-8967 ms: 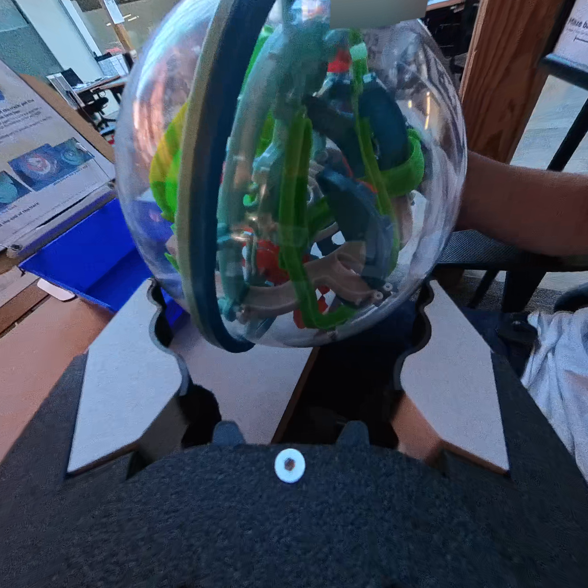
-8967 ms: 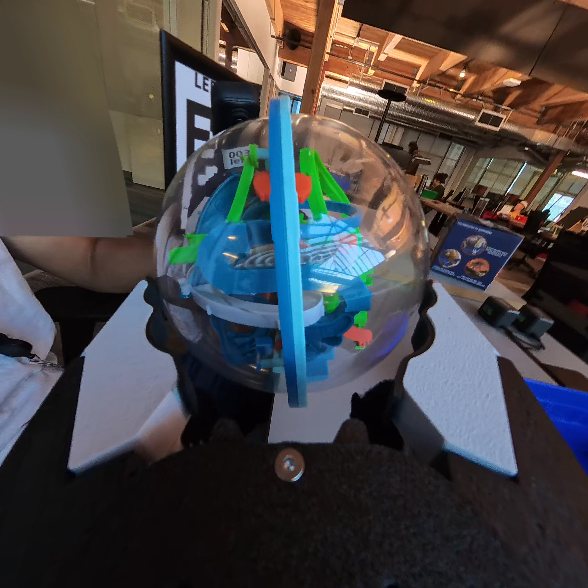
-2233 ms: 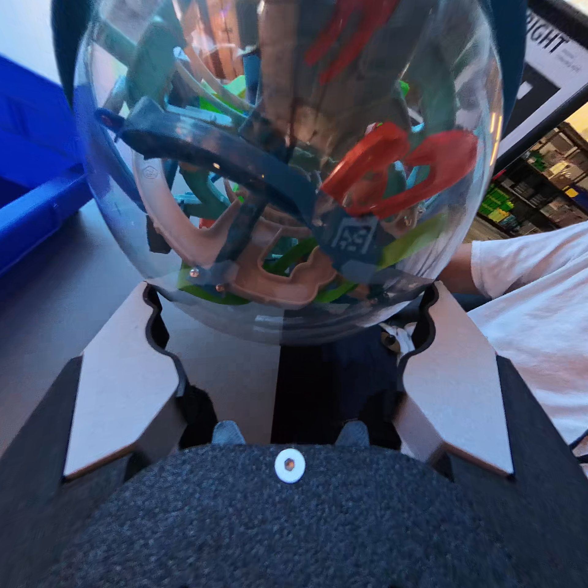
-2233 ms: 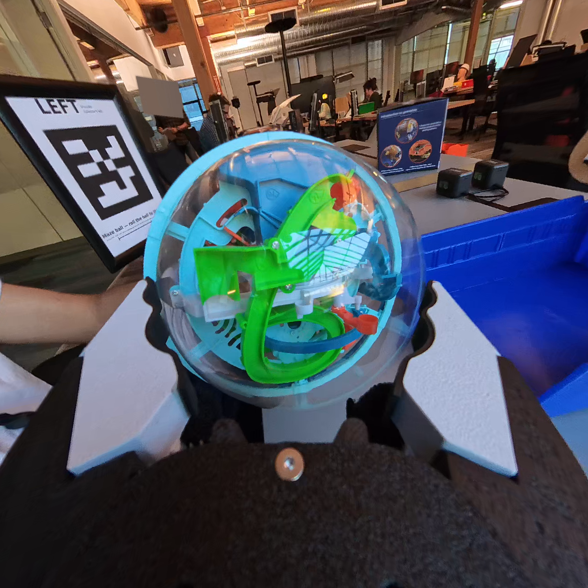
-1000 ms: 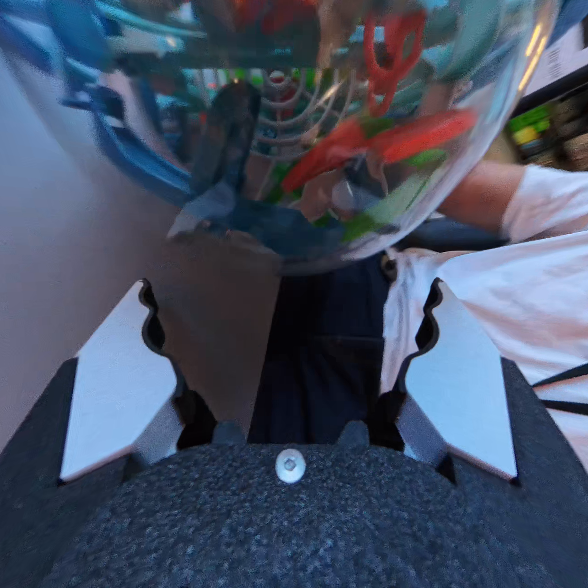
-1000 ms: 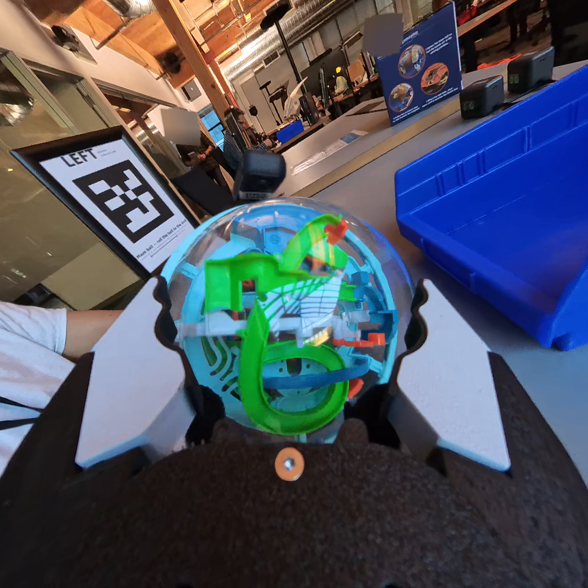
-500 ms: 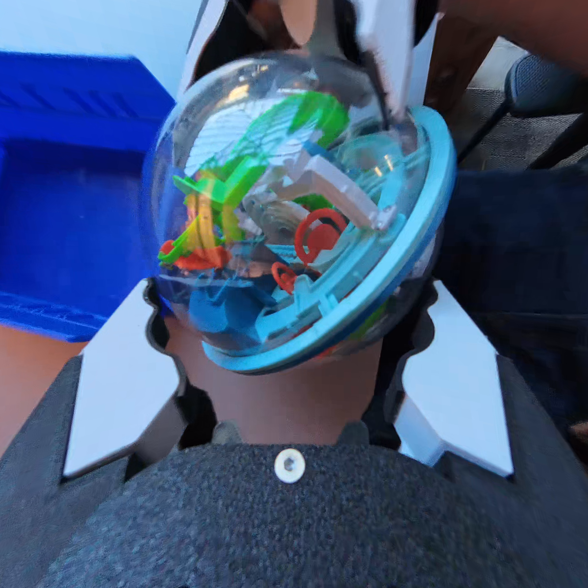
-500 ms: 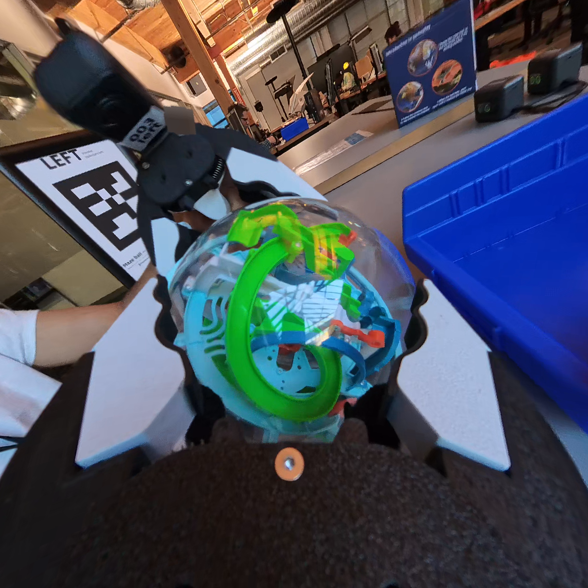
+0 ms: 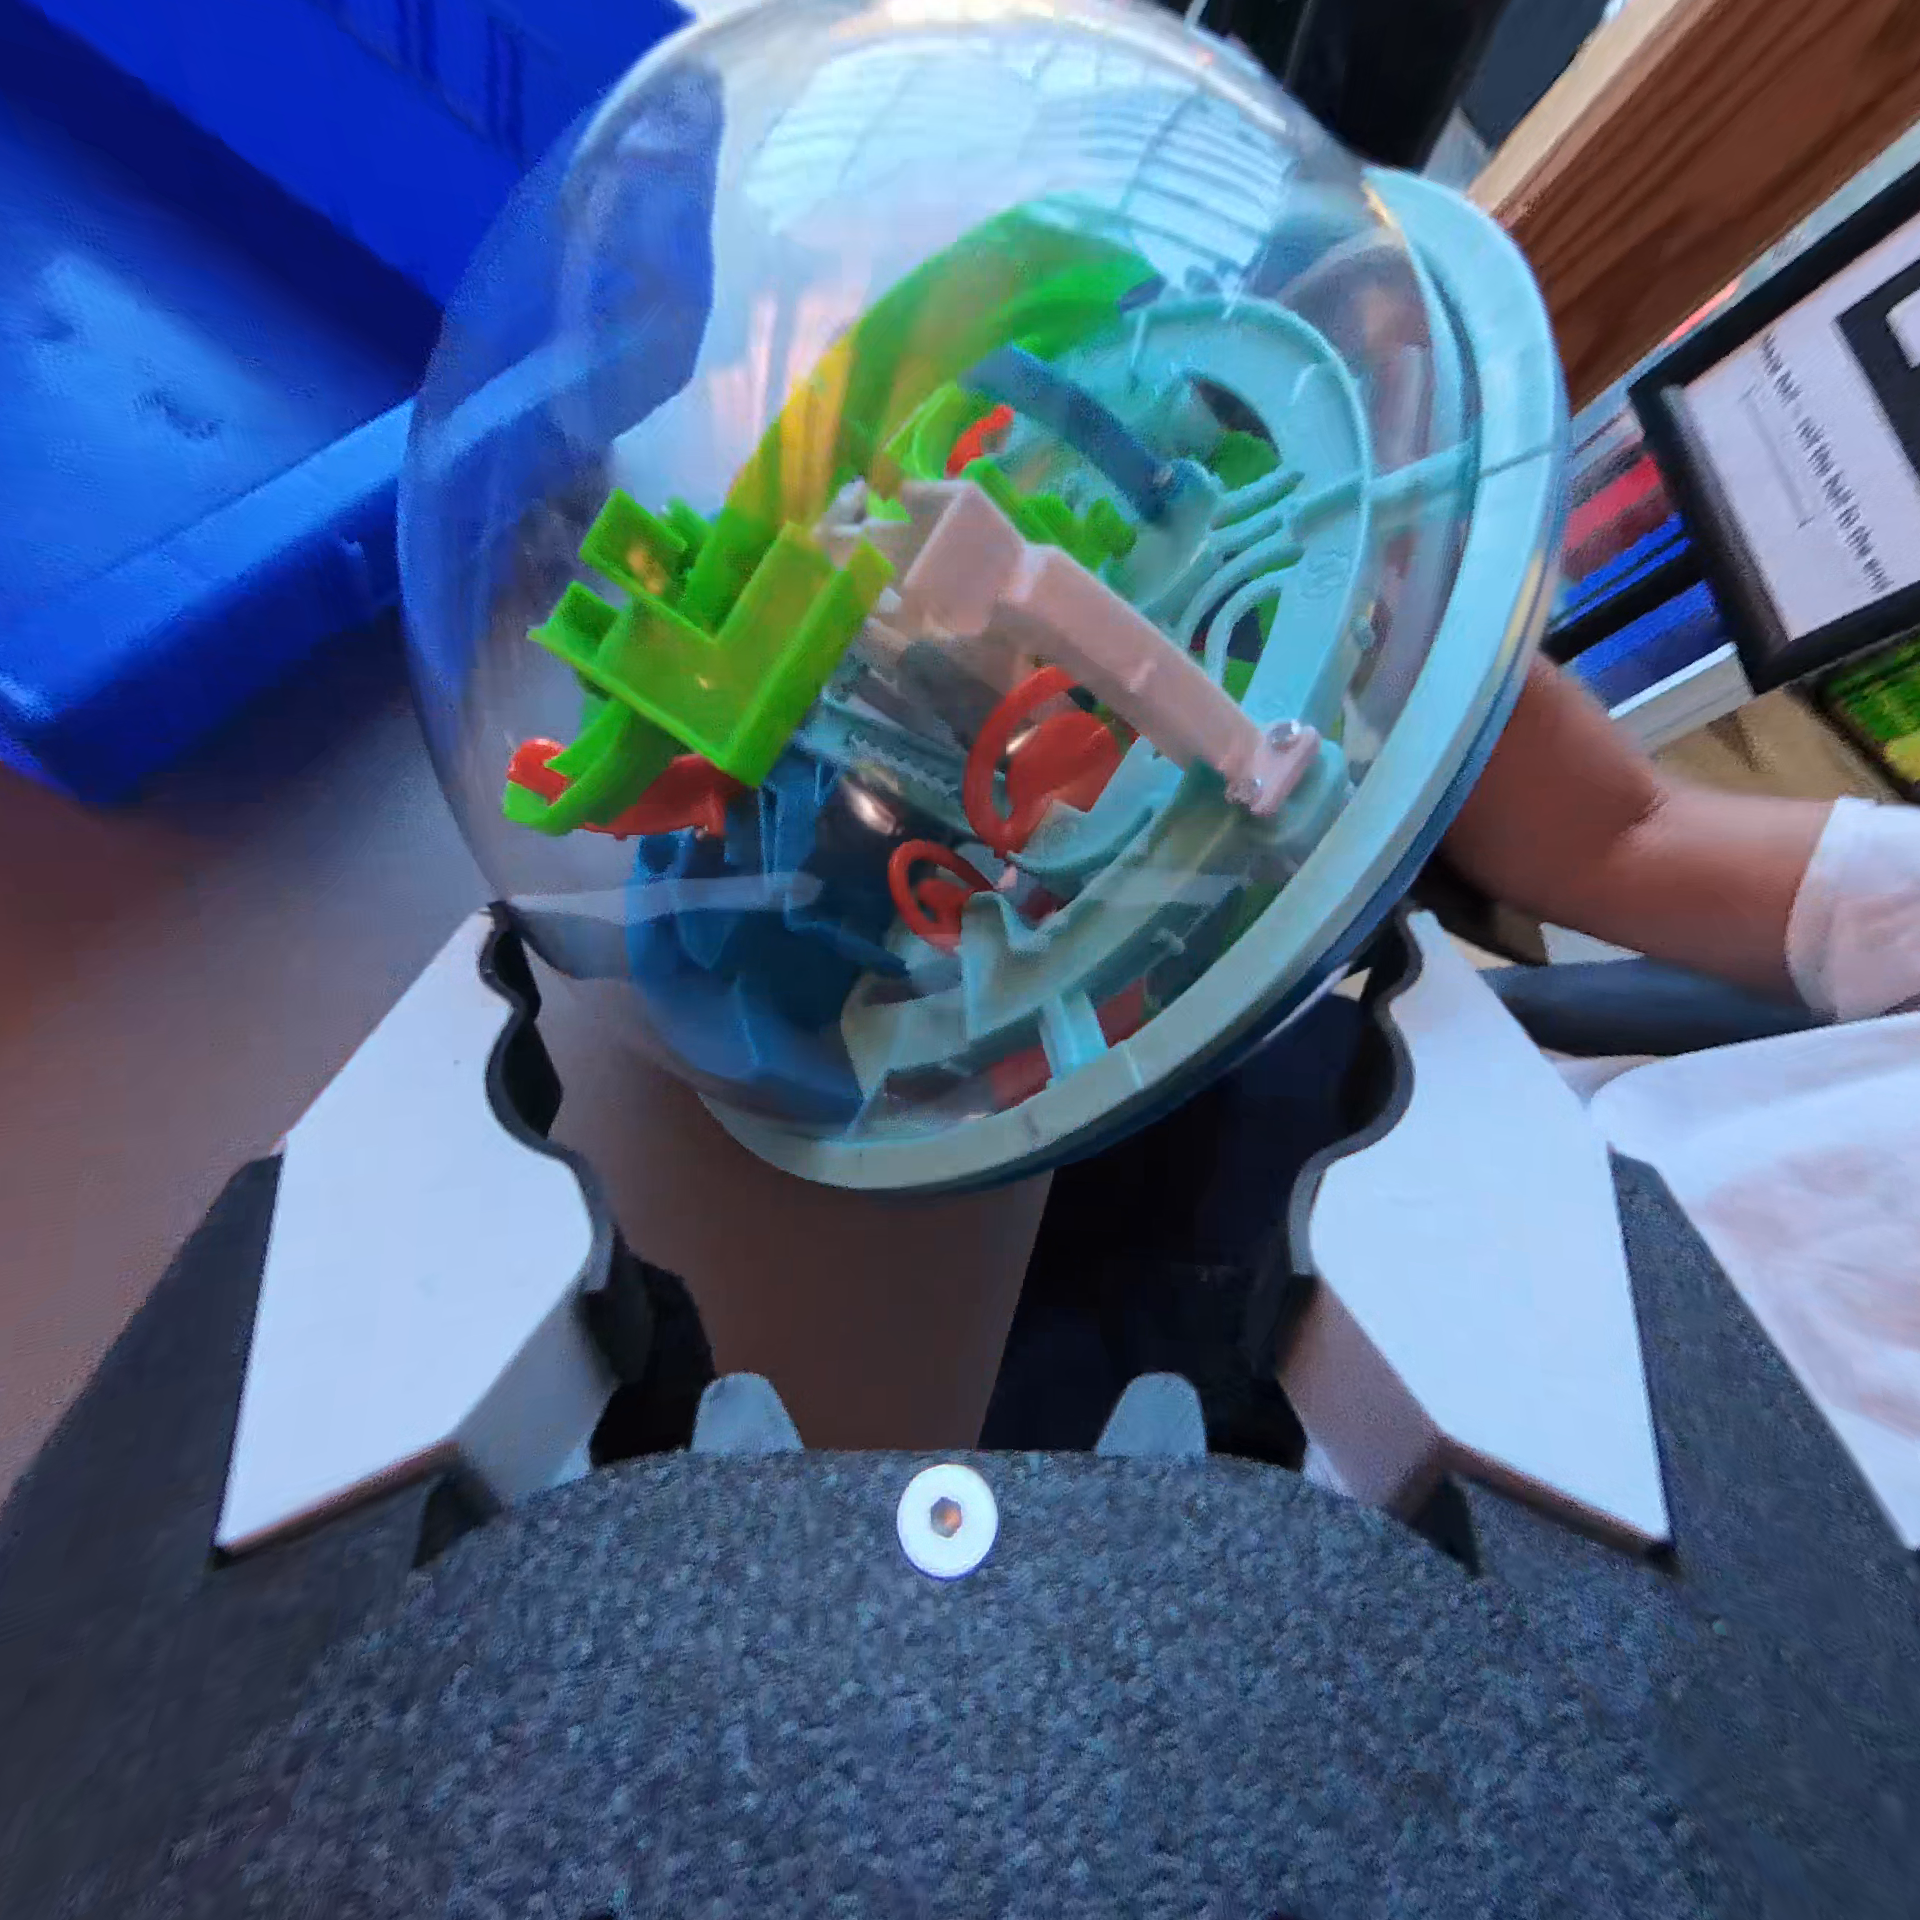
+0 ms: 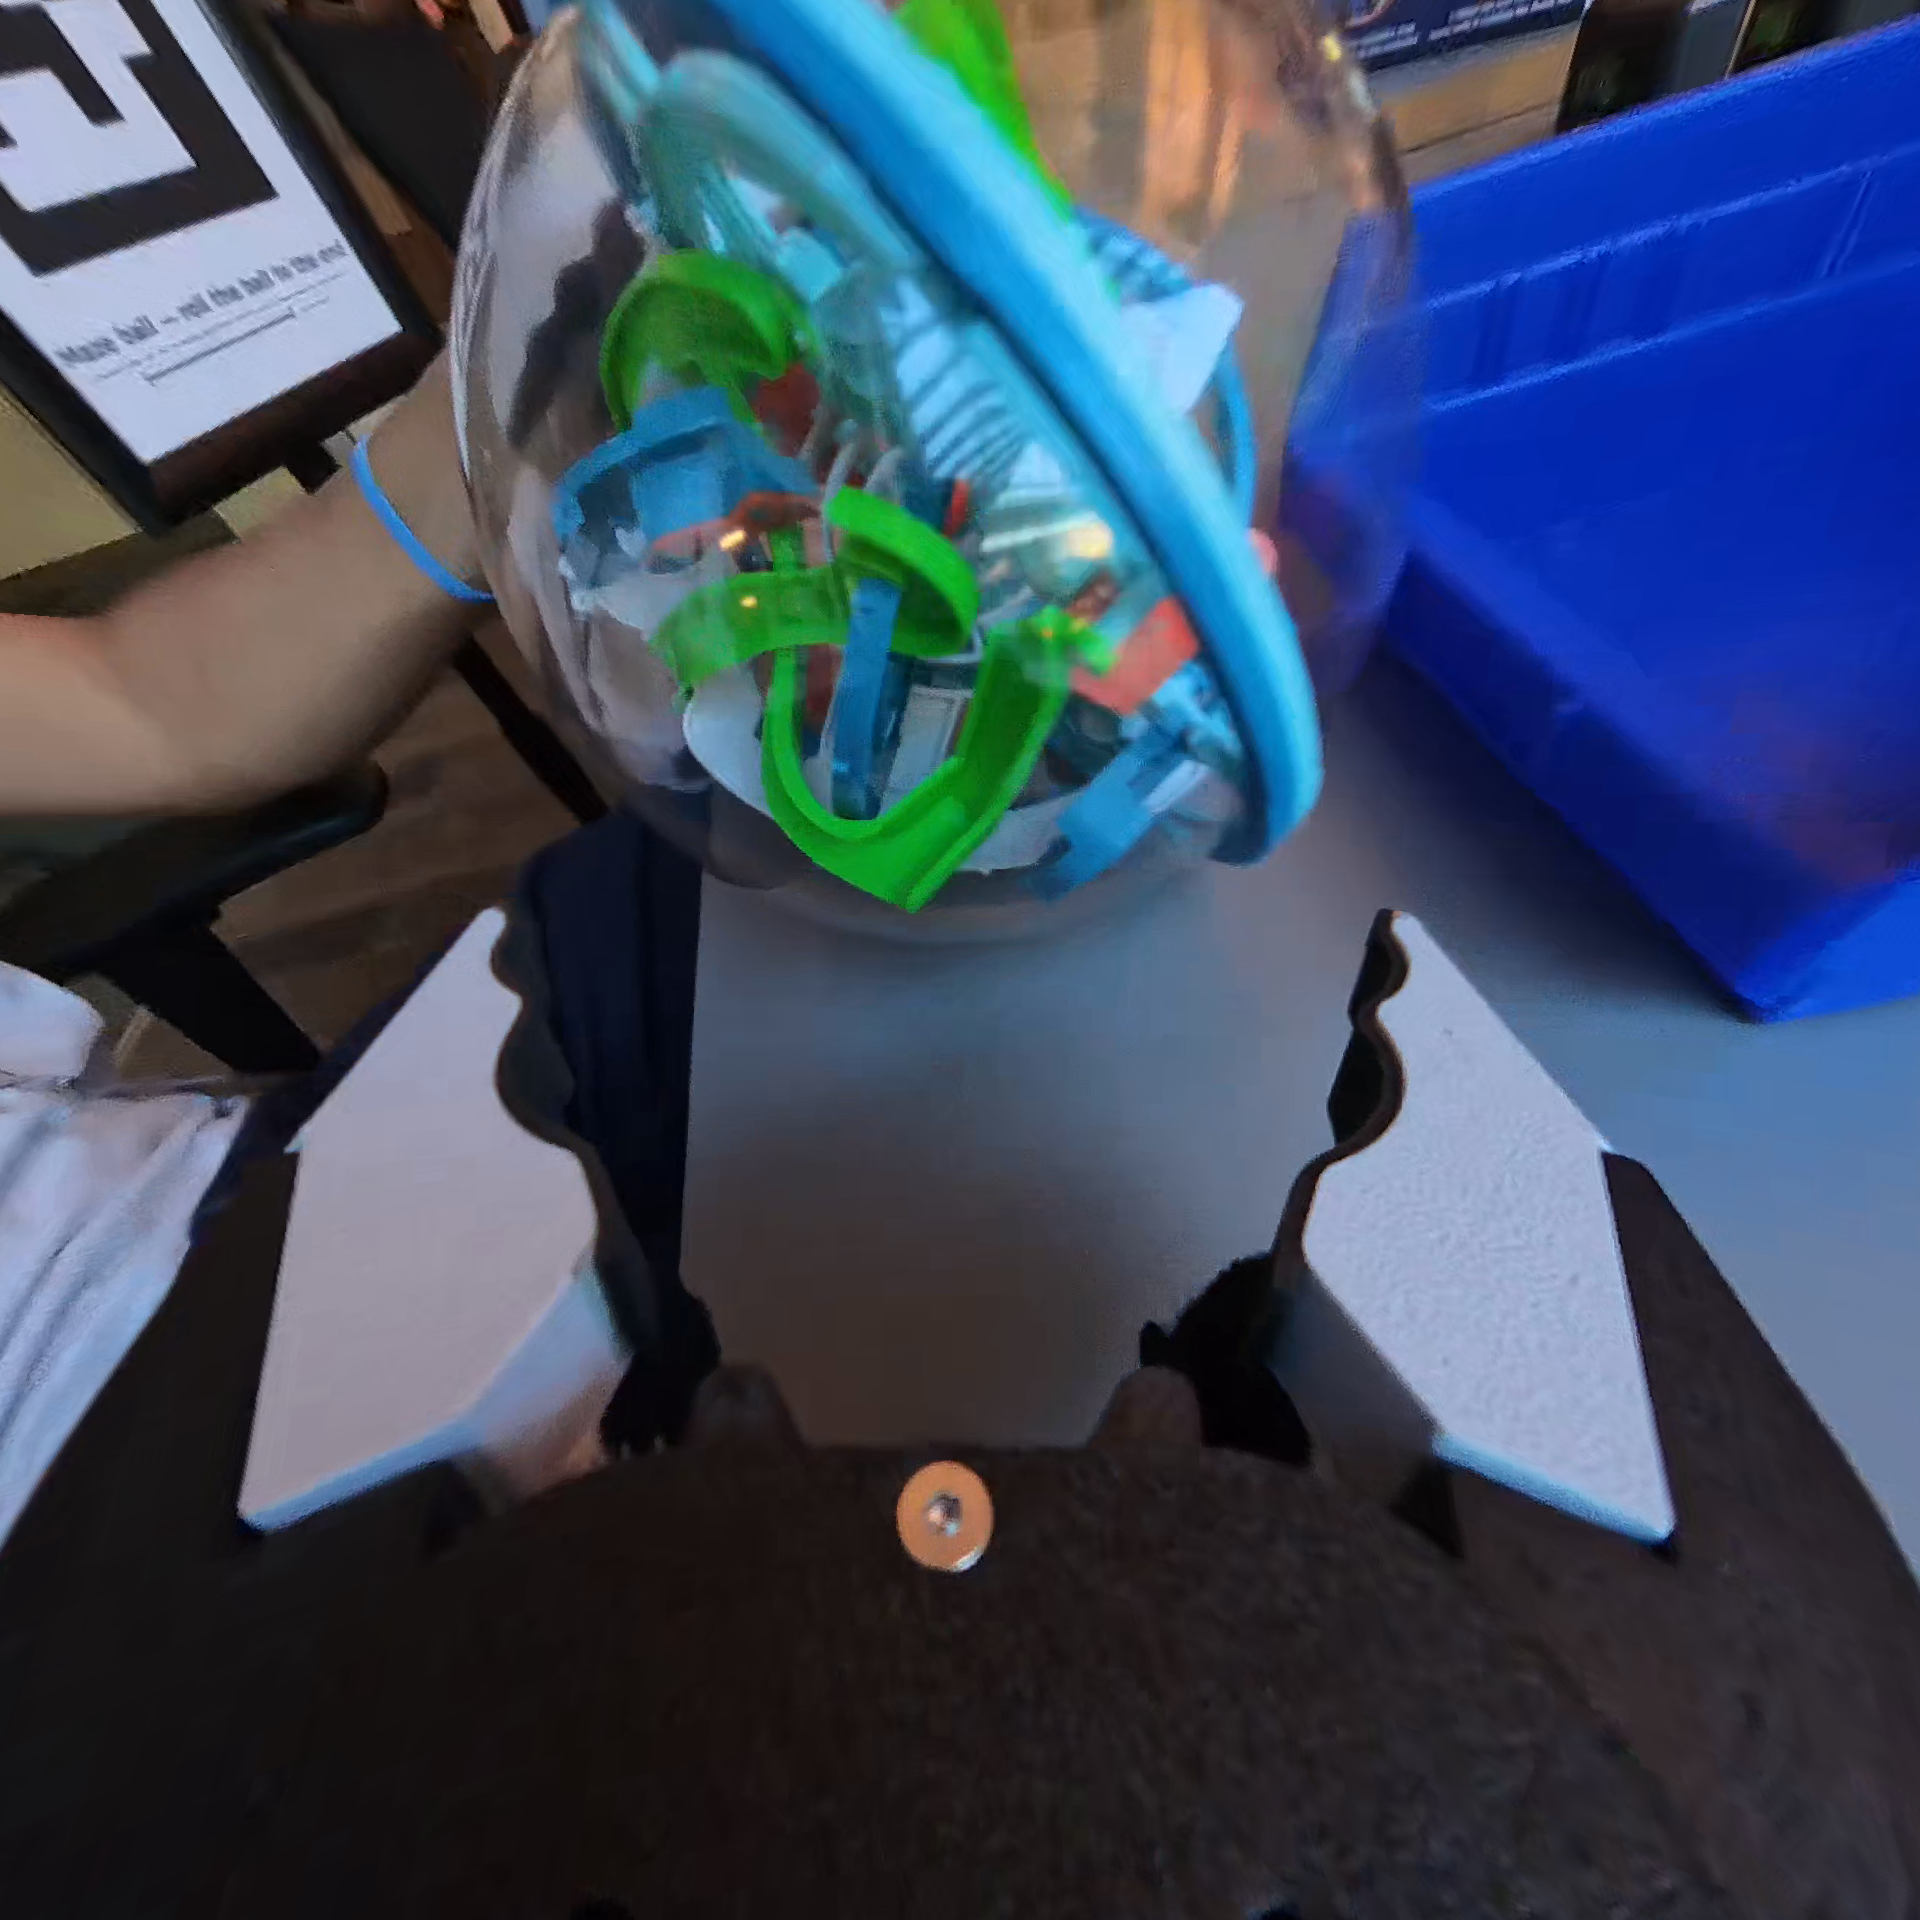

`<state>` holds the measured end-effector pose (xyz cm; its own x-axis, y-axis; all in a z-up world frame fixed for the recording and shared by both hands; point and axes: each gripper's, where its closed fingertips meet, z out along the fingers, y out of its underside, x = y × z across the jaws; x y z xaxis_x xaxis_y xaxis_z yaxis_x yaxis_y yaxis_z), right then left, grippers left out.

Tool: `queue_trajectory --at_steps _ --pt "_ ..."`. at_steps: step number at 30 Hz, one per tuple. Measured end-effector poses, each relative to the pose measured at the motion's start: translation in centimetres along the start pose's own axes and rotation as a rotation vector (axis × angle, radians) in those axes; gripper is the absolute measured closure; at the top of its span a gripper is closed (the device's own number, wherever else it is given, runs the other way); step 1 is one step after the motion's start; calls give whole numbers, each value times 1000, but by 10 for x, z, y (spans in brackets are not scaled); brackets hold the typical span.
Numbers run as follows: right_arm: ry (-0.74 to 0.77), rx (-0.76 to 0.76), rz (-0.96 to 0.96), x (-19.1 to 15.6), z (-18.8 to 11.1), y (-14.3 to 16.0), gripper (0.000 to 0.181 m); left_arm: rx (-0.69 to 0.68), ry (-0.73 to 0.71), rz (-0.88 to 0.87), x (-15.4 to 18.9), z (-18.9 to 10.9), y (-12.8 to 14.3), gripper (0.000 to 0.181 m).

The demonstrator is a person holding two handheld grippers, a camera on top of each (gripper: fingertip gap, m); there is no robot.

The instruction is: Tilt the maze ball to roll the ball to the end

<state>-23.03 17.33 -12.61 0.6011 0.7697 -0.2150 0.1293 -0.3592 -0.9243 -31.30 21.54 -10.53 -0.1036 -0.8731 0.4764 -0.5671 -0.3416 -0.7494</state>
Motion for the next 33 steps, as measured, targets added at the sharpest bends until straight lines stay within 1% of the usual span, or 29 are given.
queue_trajectory --at_steps 3,5,7,9,11,13,14,16,18,20,22,24,27,29,31,33 --pt "20 65 -34 -1 18 -16 32 38 4 -108 -3 -1 -4 30" --pt "72 69 -47 5 25 -20 26 62 29 -185 -2 1 -6 31" --pt "142 113 -77 14 27 -28 27 41 85 -263 4 6 -2 34" --pt "122 180 -84 11 21 -36 26 34 136 -310 11 11 1 32" --pt "108 191 -55 8 17 -39 28 22 175 -345 17 14 3 32" --pt "95 167 -13 6 13 -40 31 -36 192 -346 23 21 12 30" --pt "86 159 22 4 12 -42 24 -76 199 -344 27 25 18 29" --pt "64 179 109 3 7 -49 27 -159 226 -349 36 36 31 31" --pt "57 203 203 8 1 -54 27 -168 256 -361 42 43 33 37" --pt "50 182 287 14 -1 -49 27 -170 292 -369 46 44 32 32" --pt "39 185 345 19 0 -45 27 -175 287 -345 44 42 33 32" --pt "30 216 368 22 2 -46 27 -163 296 -339 43 37 32 31" --pt "27 200 362 21 5 -44 27 -130 290 -362 36 31 28 36" --pt "43 176 332 19 8 -42 27 -110 254 -364 28 30 26 38" --pt "68 160 297 18 10 -41 27 -112 180 -339 18 31 28 51" --pt "72 166 289 17 10 -42 27 -120 174 -327 17 31 29 52"
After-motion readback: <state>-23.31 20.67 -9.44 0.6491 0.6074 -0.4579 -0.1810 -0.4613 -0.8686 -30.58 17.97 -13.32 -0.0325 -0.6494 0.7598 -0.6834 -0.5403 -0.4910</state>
